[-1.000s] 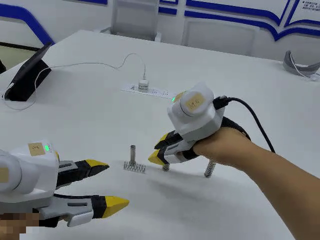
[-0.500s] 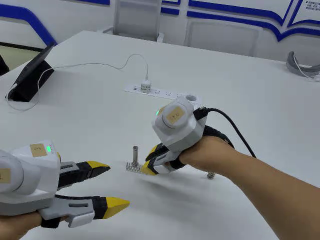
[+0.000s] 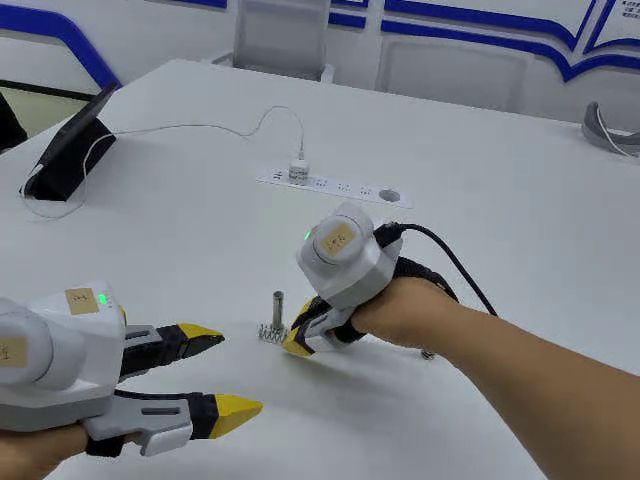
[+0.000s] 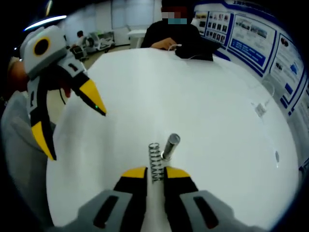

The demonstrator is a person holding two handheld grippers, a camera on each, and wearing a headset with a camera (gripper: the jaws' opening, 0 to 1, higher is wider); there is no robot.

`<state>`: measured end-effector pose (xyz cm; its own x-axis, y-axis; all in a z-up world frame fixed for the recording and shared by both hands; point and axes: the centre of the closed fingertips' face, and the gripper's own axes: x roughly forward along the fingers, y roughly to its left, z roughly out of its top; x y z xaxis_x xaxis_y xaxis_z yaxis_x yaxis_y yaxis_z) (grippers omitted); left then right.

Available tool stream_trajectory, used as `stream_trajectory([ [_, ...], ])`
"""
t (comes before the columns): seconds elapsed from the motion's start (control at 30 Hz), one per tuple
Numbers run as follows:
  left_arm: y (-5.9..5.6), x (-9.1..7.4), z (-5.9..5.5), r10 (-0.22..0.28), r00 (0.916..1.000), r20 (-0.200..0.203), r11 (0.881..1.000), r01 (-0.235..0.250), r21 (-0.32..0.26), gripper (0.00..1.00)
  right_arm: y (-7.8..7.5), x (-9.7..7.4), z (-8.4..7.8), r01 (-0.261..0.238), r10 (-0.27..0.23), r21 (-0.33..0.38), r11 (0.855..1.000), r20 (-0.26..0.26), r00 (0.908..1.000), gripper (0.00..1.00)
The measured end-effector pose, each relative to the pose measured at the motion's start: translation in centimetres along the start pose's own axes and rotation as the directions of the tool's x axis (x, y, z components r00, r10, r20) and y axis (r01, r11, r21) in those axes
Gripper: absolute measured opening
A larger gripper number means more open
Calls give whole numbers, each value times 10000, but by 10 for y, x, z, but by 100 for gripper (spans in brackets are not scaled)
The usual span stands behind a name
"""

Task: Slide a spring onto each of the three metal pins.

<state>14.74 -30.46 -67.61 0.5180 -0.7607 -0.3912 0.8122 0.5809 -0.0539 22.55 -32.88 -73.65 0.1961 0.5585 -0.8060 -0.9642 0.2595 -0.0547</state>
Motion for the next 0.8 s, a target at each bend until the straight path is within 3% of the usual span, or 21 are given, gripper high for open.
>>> stream_trajectory([
  [0.57, 2, -3, -1, 101, 9999, -54, 9999, -101, -5, 52, 8, 4, -3, -335, 336, 71, 9994, -234, 9992, 12],
  [0.8, 0, -1, -2, 62, 9999, -104, 10000, -62, 9, 52, 20, -4, -8, -544, 534, -197, 9983, -485, 9974, 12],
])
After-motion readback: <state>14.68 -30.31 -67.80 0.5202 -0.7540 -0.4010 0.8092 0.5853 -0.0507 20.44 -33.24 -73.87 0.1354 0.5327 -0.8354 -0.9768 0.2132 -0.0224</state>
